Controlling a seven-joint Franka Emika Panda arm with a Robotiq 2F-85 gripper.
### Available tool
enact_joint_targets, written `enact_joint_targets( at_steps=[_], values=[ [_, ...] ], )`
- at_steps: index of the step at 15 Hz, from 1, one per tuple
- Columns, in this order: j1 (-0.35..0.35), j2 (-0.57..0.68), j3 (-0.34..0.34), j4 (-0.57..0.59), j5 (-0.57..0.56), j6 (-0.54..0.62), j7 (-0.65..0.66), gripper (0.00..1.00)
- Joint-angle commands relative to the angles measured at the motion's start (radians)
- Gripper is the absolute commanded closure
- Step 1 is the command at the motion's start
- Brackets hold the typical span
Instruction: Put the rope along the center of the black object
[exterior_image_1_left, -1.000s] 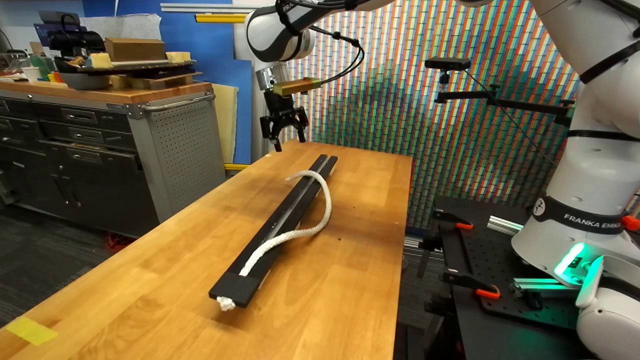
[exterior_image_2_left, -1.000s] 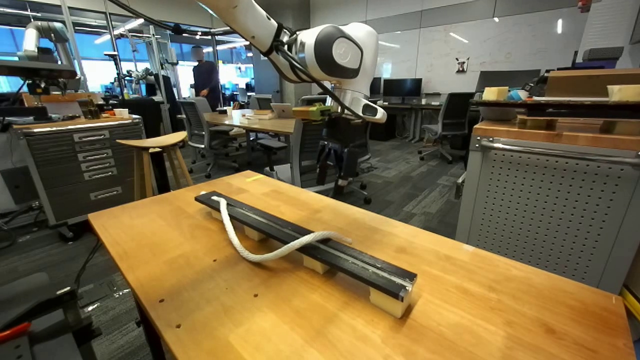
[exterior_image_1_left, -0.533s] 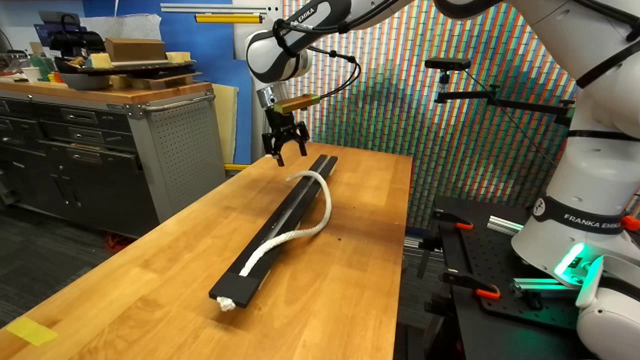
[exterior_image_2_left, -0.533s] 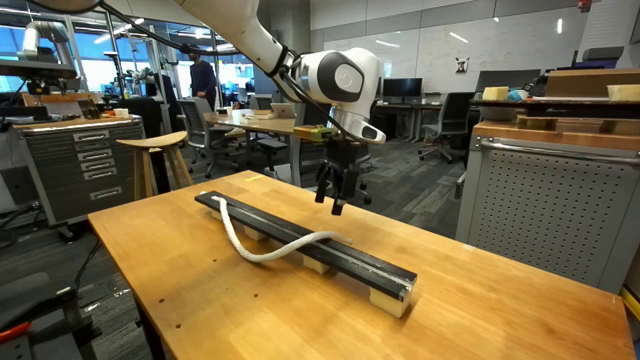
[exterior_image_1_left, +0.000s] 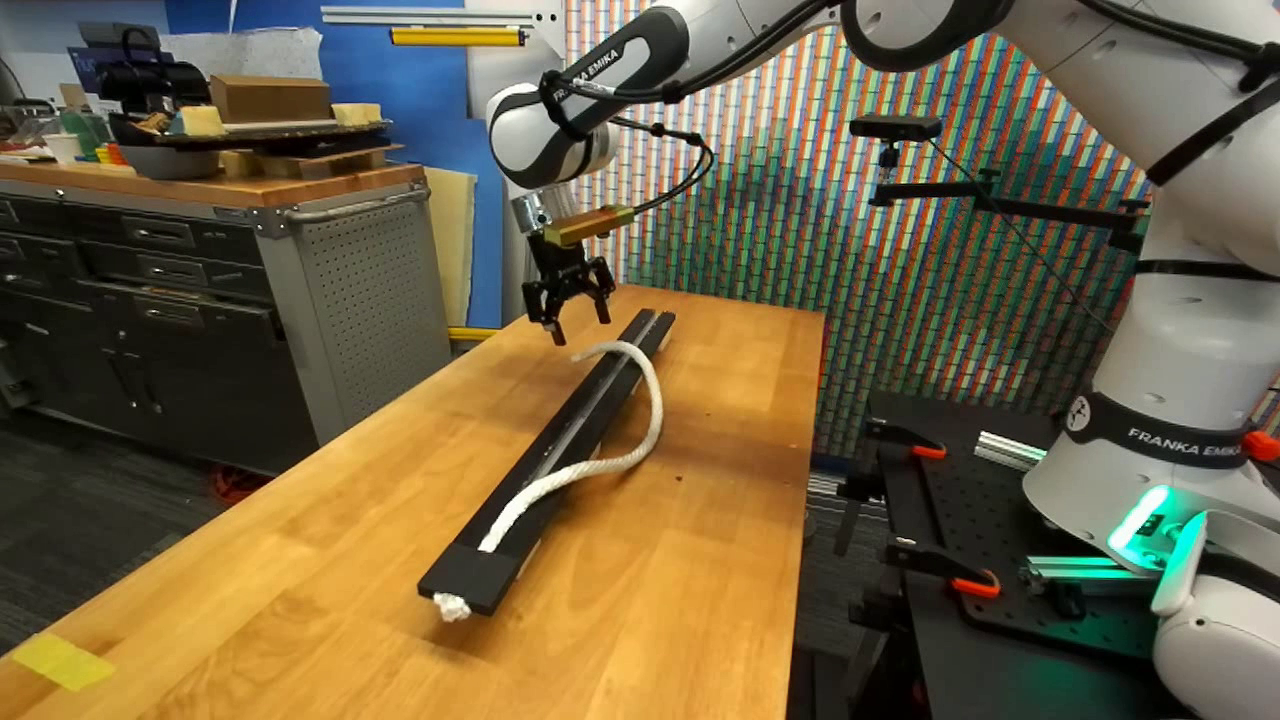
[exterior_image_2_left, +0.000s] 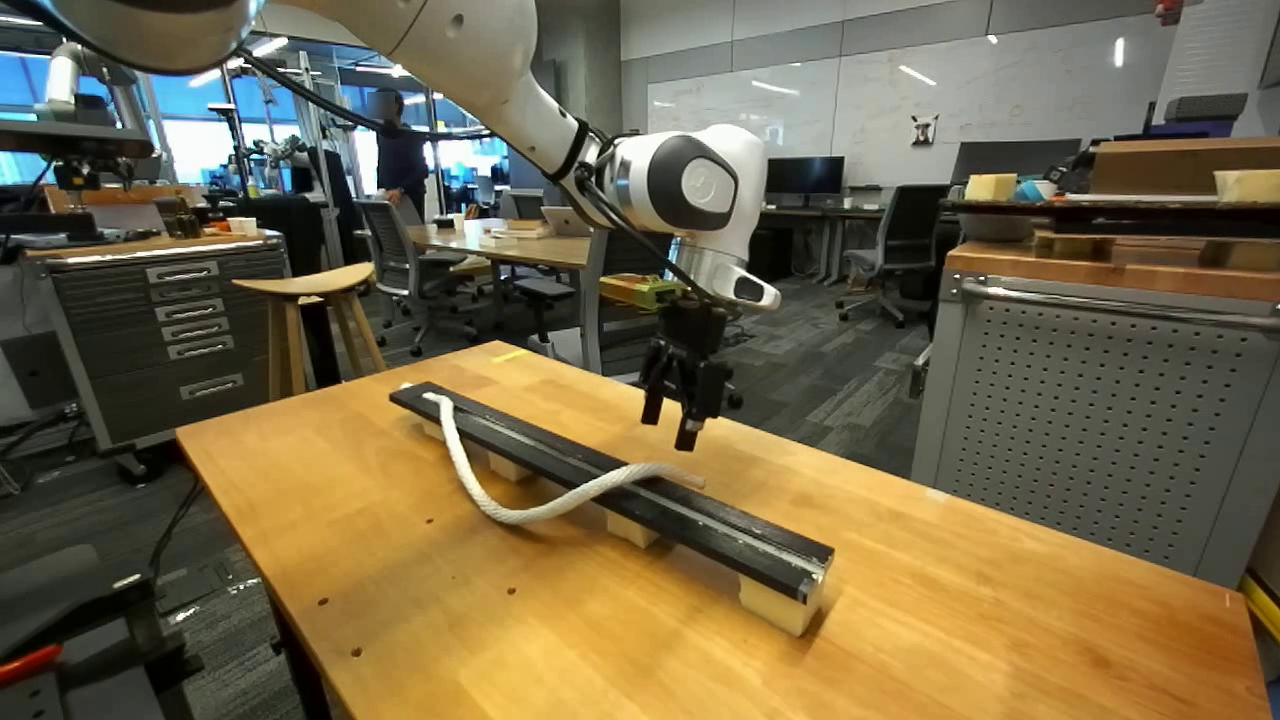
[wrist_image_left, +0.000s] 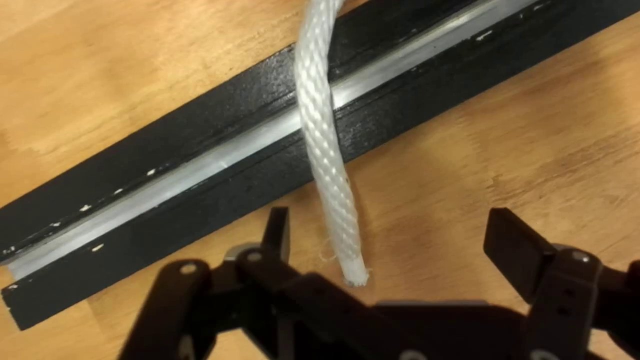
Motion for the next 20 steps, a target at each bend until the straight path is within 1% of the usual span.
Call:
enact_joint_targets(
  at_steps=[1,9,10,13,14,15,16,18,19,20],
  values=[
    [-0.007,0.054,-0.011,0.097,-0.011,-0.035,-0.016,0.0],
    [-0.014,0.123,-0.017,0.176,-0.049,-0.145,-0.062,0.0],
    [-0.014,0.13,-0.016,0.186,-0.051,-0.161,-0.067,0.01],
    [-0.012,0.156,-0.014,0.223,-0.052,-0.197,-0.074,0.08],
    [-0.011,0.165,-0.013,0.236,-0.052,-0.207,-0.075,0.08],
    [-0.012,0.174,-0.012,0.25,-0.05,-0.216,-0.077,0.17],
    [-0.012,0.182,-0.011,0.263,-0.049,-0.227,-0.077,0.19],
    [-0.012,0.201,-0.01,0.293,-0.048,-0.24,-0.074,0.42],
    [-0.013,0.21,-0.009,0.306,-0.047,-0.246,-0.073,0.52],
    [-0.013,0.217,-0.009,0.32,-0.046,-0.251,-0.072,0.6]
  ],
)
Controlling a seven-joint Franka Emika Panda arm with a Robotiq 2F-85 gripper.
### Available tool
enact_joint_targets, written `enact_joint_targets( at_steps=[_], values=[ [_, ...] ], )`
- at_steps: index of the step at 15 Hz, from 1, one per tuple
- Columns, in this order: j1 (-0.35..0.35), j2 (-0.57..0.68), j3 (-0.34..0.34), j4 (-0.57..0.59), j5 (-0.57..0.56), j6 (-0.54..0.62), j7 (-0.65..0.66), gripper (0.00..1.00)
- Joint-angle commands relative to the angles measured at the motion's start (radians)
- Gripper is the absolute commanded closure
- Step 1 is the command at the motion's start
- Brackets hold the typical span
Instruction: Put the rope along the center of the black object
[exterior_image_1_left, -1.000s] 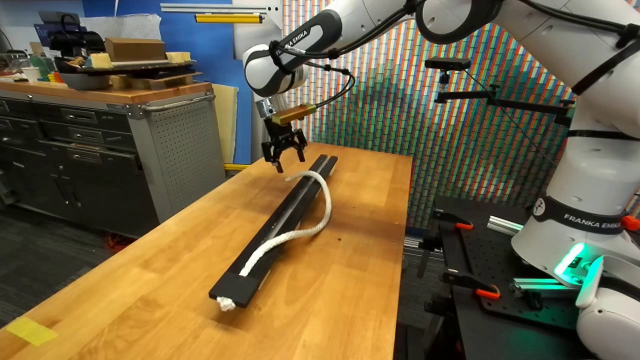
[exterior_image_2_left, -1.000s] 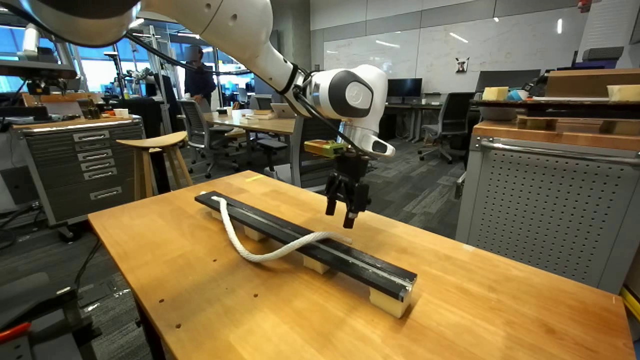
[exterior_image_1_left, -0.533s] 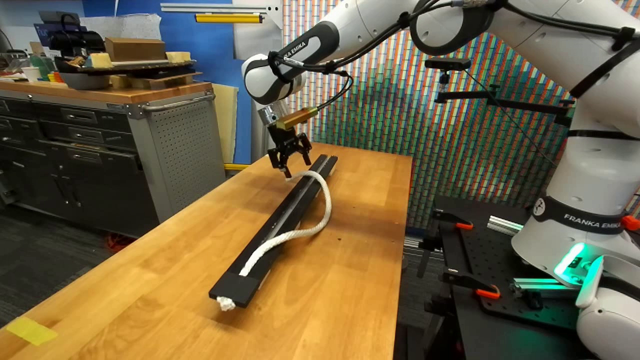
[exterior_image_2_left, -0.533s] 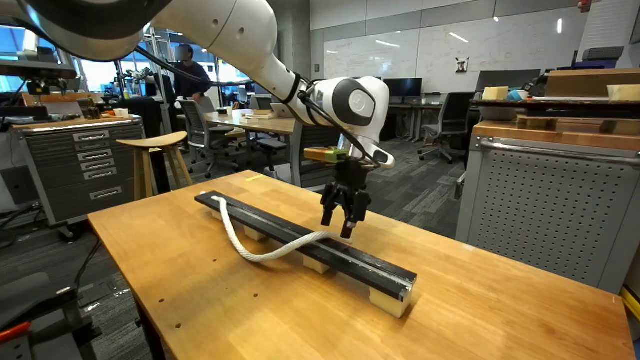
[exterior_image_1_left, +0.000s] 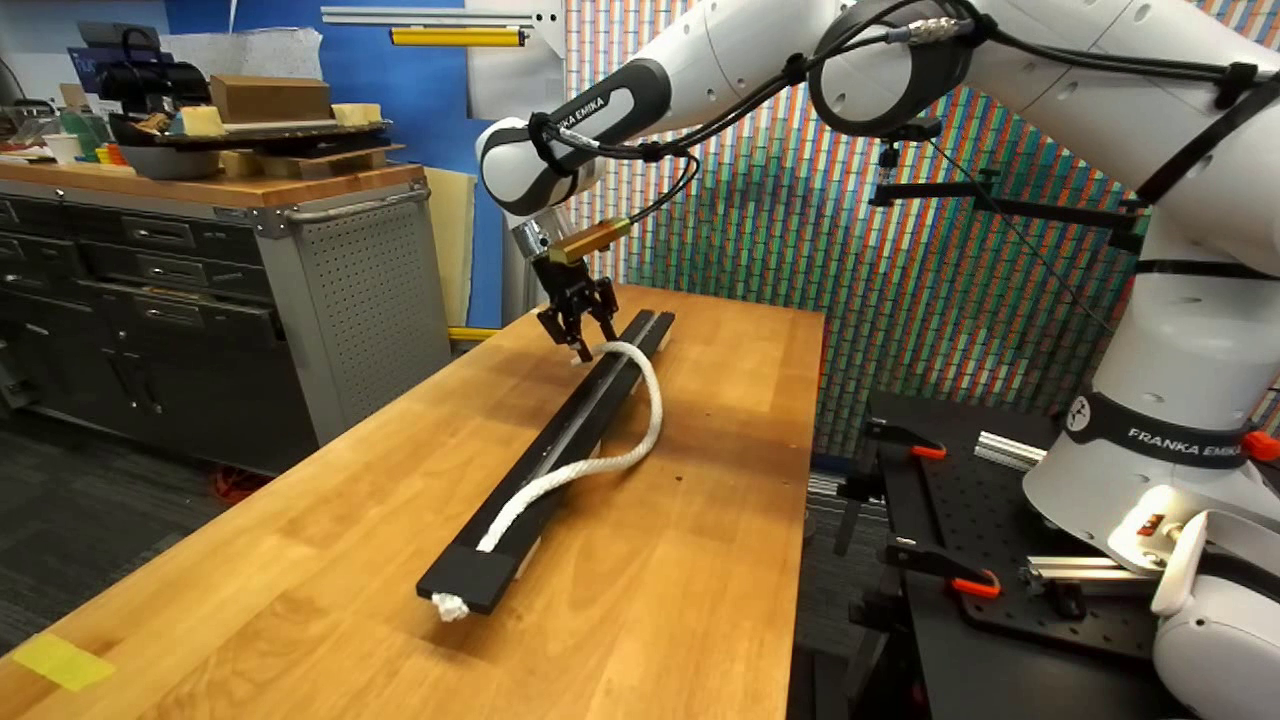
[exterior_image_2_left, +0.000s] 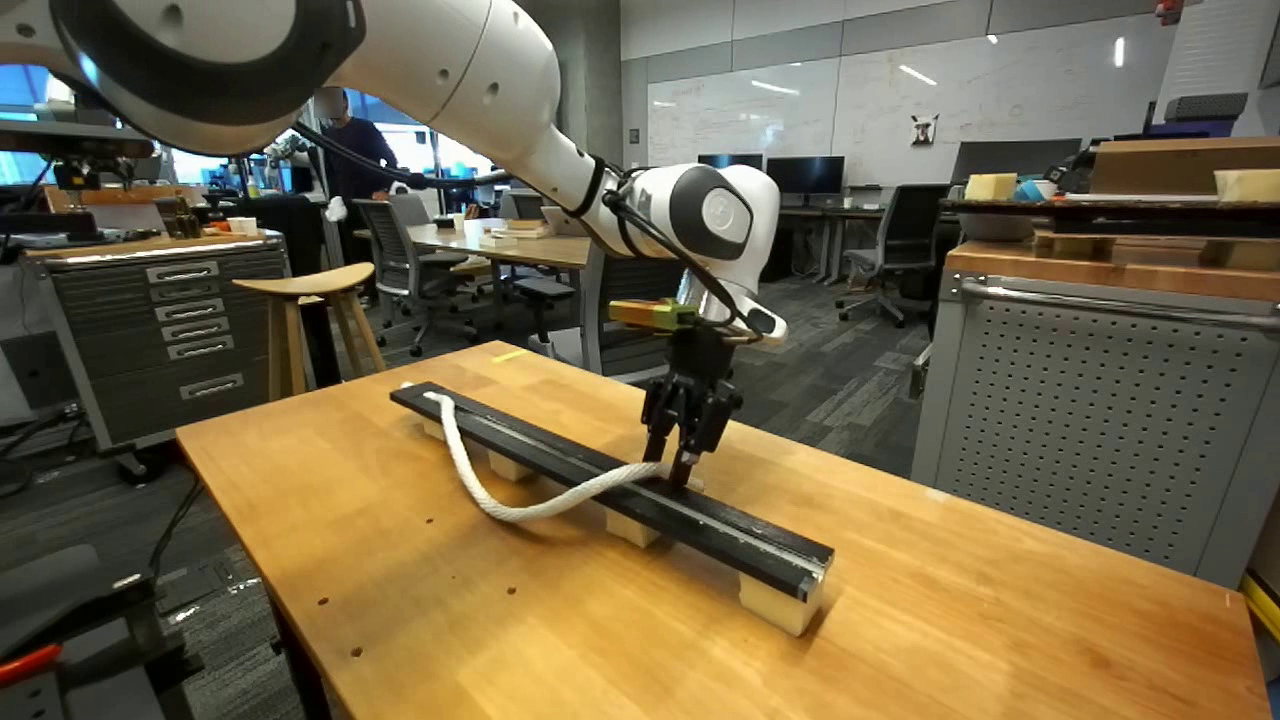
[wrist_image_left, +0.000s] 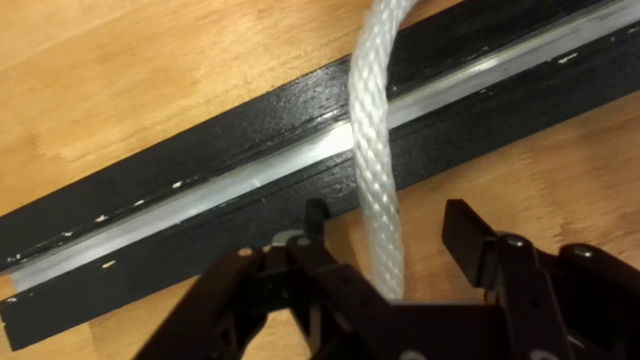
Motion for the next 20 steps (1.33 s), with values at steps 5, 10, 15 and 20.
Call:
enact_joint_targets(
  at_steps=[5,10,15,20],
  values=[
    [-0.003,0.086,0.003,0.164,-0.008,-0.078,-0.008,0.79],
    [-0.003,0.072,-0.002,0.151,-0.002,-0.06,0.002,0.98],
    [-0.028,0.007,-0.008,0.082,0.015,-0.021,0.023,0.97],
    [-0.068,-0.098,-0.017,-0.02,0.037,0.017,0.085,0.97]
  ],
)
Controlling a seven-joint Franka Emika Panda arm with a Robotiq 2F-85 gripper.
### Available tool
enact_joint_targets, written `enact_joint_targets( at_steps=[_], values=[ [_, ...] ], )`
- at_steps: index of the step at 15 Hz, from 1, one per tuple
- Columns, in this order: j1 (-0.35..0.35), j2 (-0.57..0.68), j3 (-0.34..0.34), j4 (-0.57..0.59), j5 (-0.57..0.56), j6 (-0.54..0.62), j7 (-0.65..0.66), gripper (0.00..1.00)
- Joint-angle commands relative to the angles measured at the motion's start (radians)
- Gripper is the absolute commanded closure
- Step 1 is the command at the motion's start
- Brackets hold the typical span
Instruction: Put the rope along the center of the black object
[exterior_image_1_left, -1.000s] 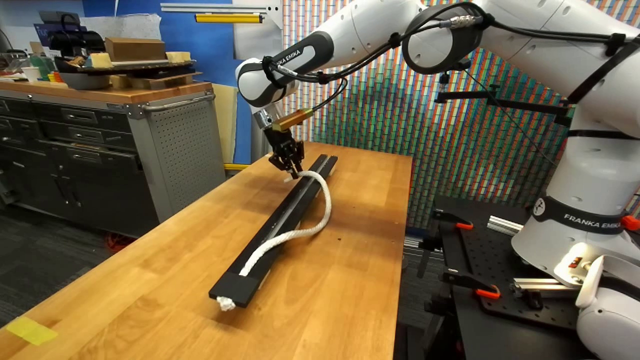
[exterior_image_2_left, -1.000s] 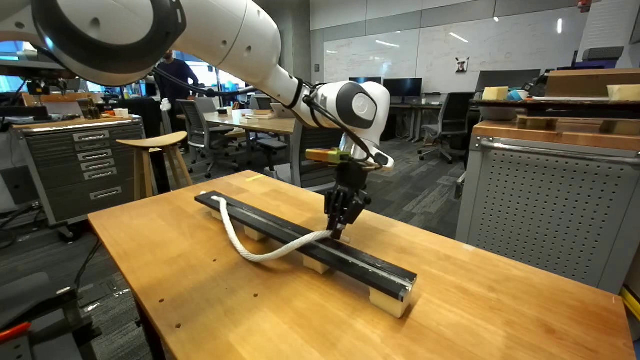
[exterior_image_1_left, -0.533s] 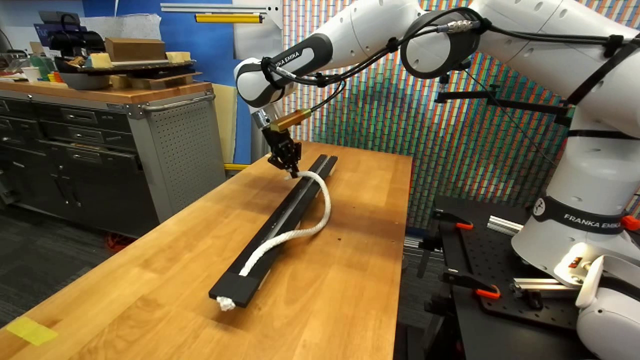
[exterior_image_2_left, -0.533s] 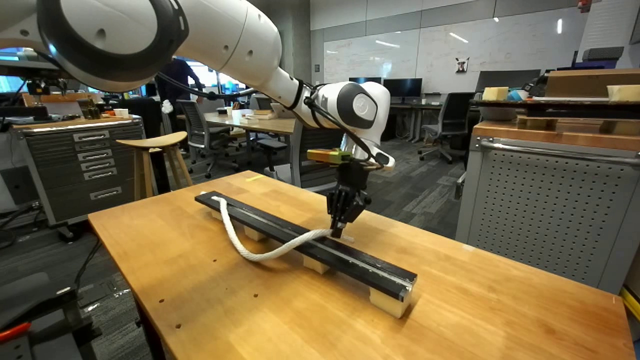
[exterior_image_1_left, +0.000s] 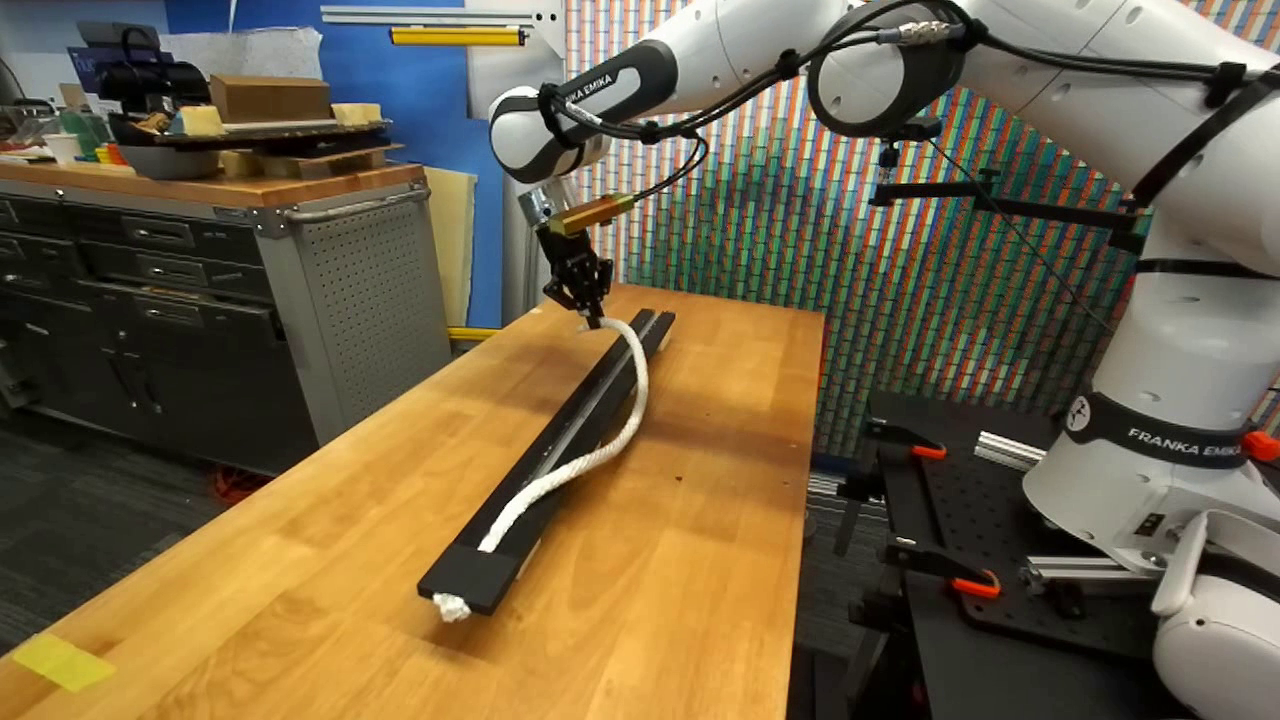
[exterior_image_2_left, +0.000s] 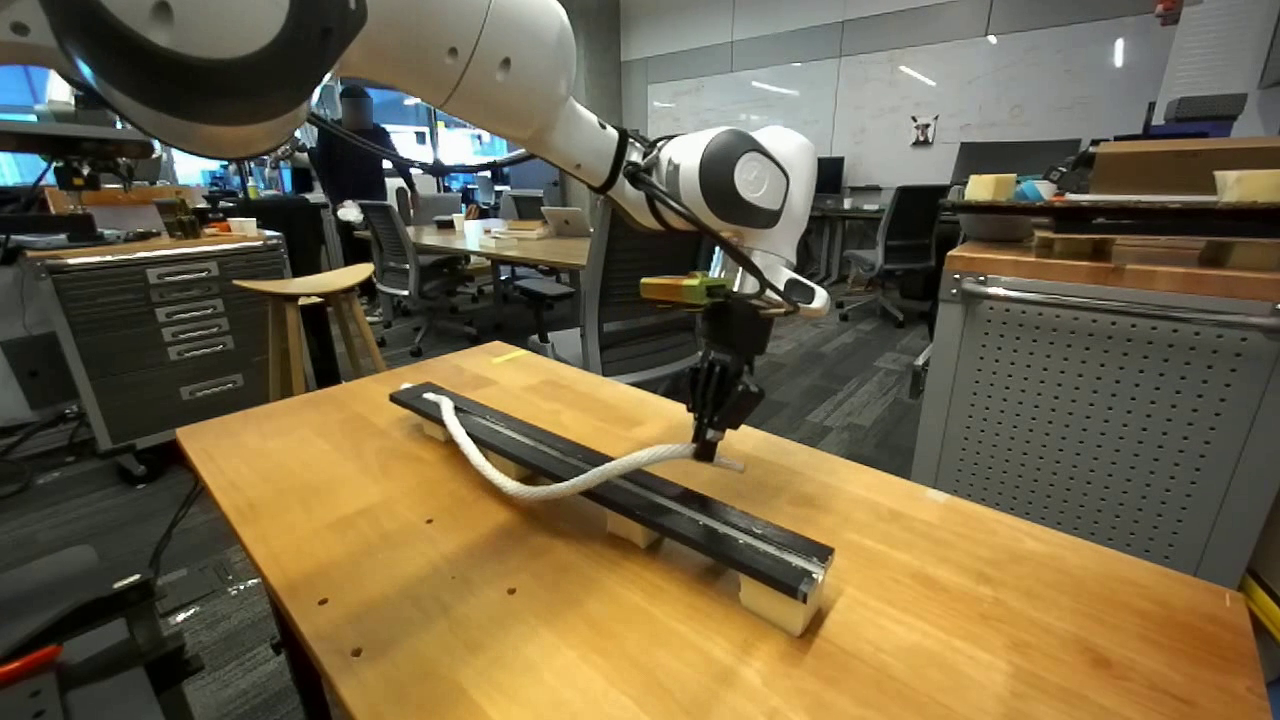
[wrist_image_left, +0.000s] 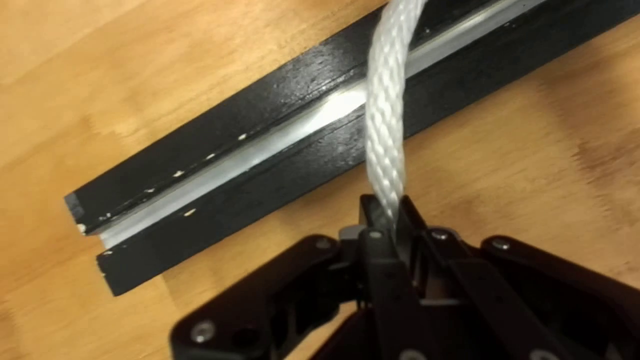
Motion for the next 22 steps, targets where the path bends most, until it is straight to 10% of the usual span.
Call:
enact_joint_targets(
  at_steps=[1,12,22],
  values=[
    [-0.022,-0.121,-0.007,-0.133,0.028,0.045,0.053,0.97],
    [0.0,-0.401,-0.058,-0.592,0.029,0.24,0.194,0.97],
    [-0.01,-0.525,-0.123,-0.731,0.109,0.365,0.436,0.97]
  ],
)
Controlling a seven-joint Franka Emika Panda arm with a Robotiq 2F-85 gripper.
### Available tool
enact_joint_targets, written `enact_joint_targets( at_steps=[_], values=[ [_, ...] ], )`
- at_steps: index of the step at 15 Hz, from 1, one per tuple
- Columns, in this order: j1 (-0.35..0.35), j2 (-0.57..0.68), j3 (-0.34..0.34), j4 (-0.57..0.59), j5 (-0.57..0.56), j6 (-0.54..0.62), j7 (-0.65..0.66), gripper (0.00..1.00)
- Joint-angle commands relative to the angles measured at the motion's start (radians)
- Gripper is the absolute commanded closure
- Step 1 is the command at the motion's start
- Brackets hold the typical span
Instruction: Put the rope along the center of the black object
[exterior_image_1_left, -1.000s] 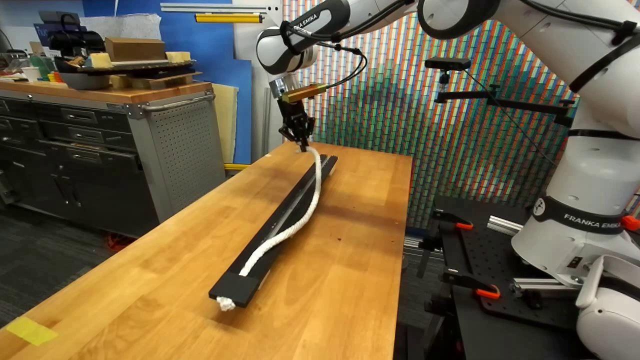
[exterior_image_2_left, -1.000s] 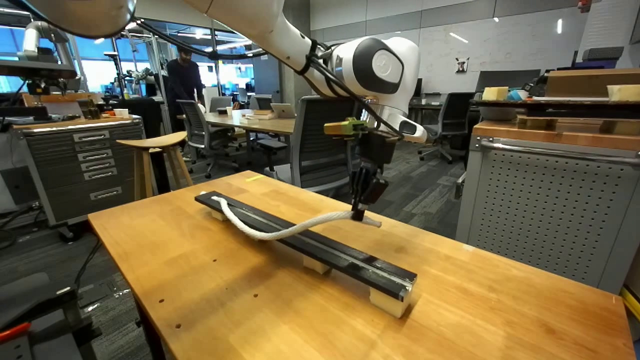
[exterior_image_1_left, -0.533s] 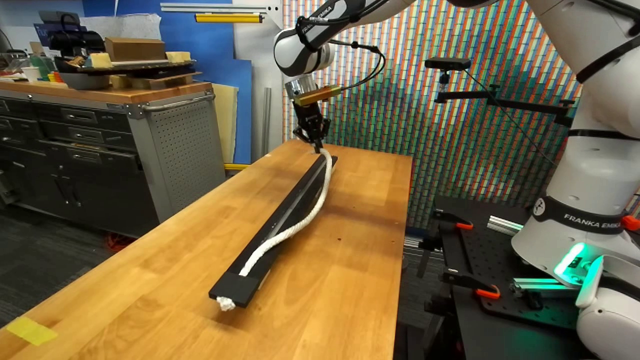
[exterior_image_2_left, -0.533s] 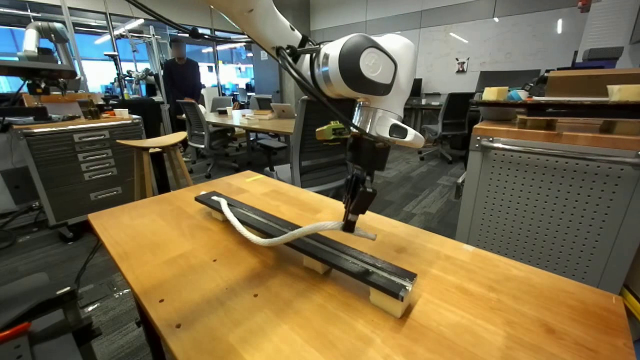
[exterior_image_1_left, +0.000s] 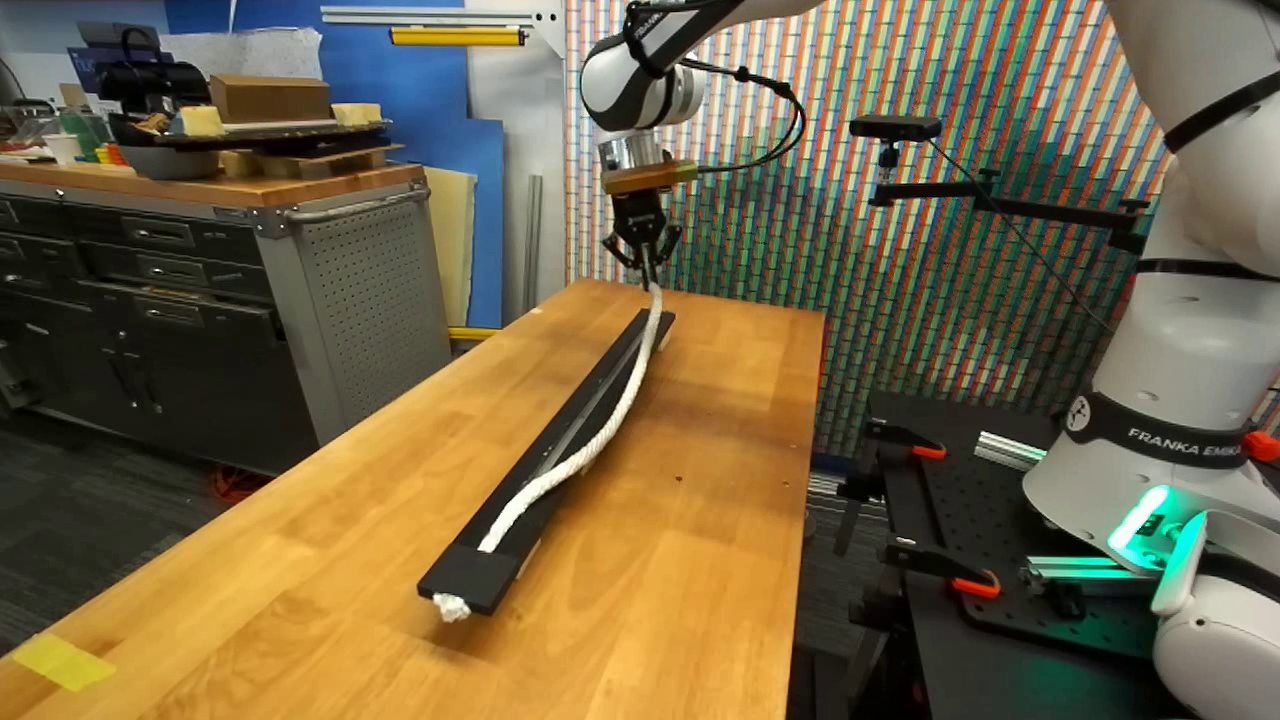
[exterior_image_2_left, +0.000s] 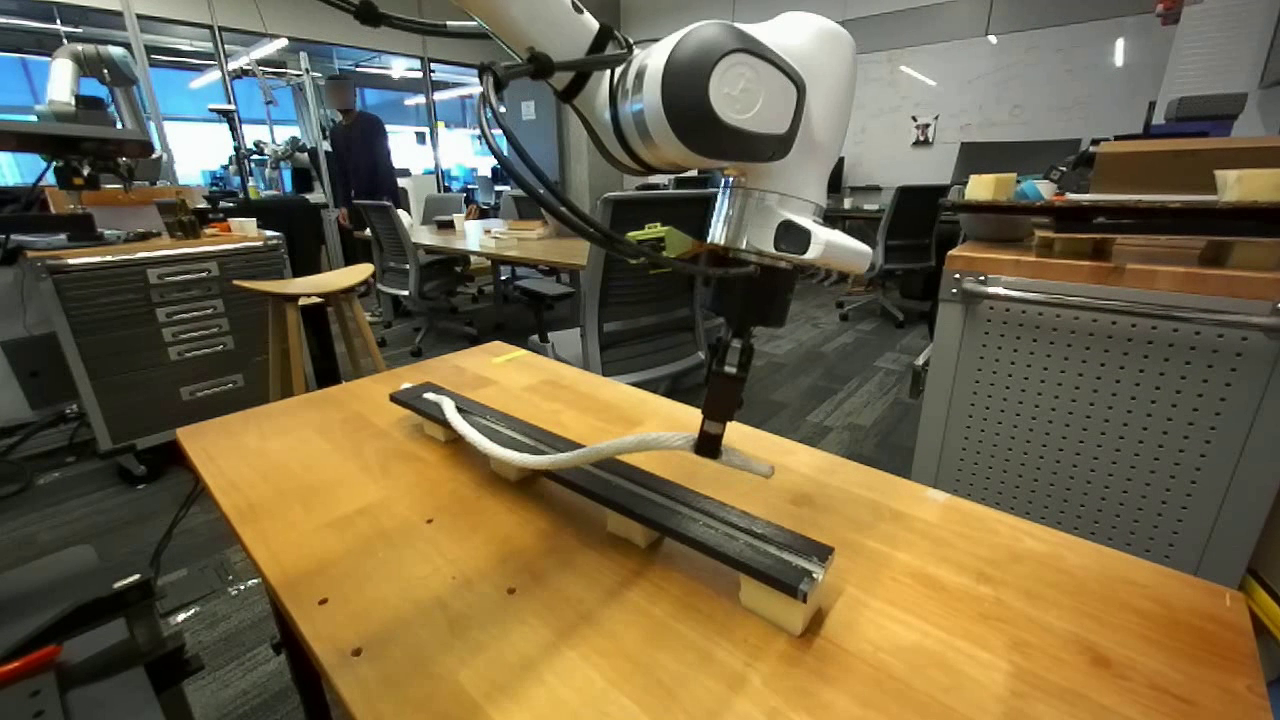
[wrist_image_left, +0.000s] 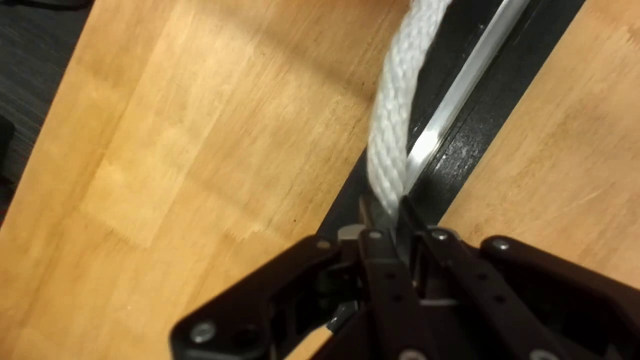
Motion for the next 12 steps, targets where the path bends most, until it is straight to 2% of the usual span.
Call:
enact_joint_targets(
  at_steps=[1,5,12],
  values=[
    [0.007,-0.085,-0.028,-0.081,0.017,0.034,0.08,0.97],
    [0.001,-0.101,-0.029,-0.092,0.022,0.039,0.126,0.97],
    [-0.01,-0.042,-0.001,-0.057,0.084,0.097,0.129,0.97]
  ],
)
